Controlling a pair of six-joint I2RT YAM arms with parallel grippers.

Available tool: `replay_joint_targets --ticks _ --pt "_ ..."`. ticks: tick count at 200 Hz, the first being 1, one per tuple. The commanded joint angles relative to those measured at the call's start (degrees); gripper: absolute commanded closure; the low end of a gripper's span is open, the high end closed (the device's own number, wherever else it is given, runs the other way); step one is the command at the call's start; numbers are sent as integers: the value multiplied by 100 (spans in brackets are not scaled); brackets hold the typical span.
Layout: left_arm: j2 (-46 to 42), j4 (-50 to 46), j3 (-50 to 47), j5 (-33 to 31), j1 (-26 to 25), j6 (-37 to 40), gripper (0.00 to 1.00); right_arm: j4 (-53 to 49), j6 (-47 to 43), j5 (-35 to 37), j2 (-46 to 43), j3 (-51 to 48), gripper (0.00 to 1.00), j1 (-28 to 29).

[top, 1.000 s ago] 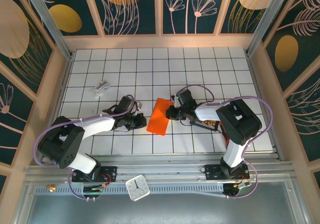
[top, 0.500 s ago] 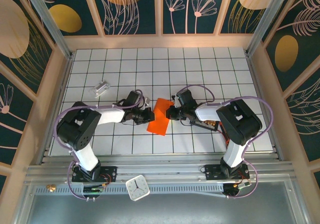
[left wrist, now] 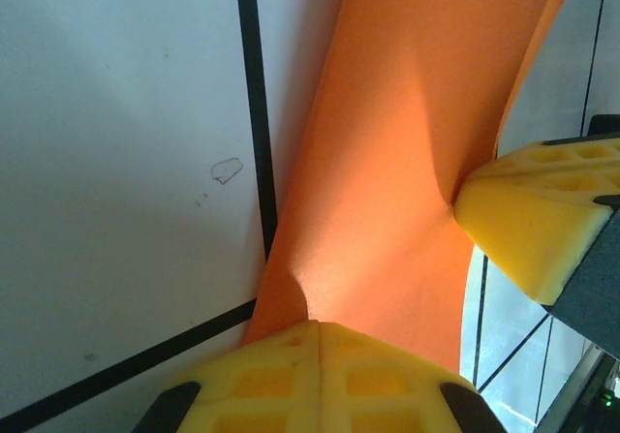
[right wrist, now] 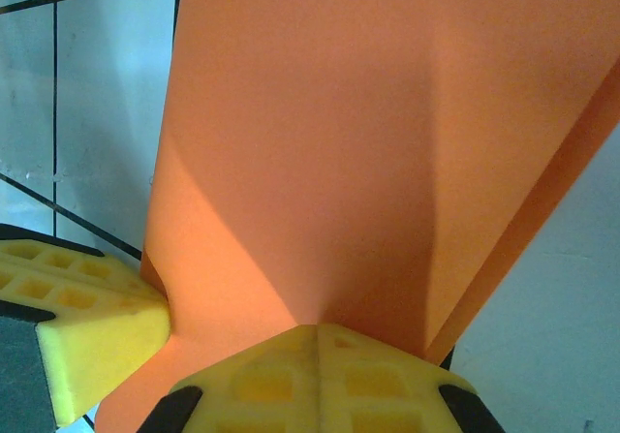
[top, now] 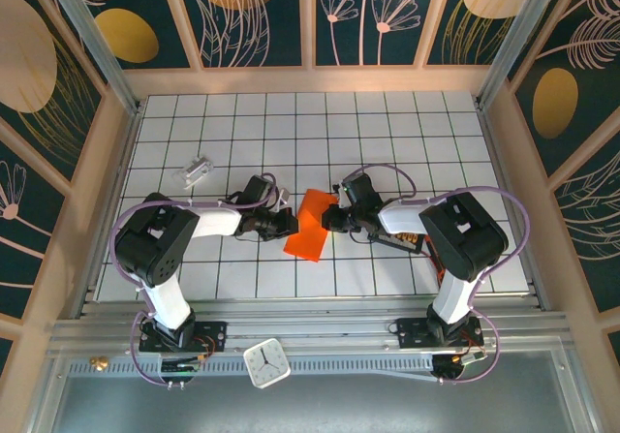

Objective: Fold a paper plane with a square sheet of paper (pick it up from the middle)
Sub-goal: First fold the square sheet of paper in half at the center of the table, then first fold in half a square sheet of paper at the center of the table.

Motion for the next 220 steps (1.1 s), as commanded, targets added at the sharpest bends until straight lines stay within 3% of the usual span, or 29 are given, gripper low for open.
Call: replay_joint_targets --ticks 1,50,68,116,165,220 --pt "18 -475 -216 -243 48 187 97 -1264 -157 769 285 -321 100 -127" --pt "88 -664 -452 -418 45 316 100 -1294 -365 620 127 193 100 -130" --pt "115 -635 -545 -431 51 333 100 -1335 -434 489 12 526 94 -130" --pt "147 -519 -672 -363 44 301 100 -619 -82 -625 -258 929 86 -89" --pt "135 -541 -659 -347 47 331 100 236 679 -1349 494 1280 97 152" --pt "150 -574 -648 -346 45 370 100 74 782 -1288 1186 1738 100 352"
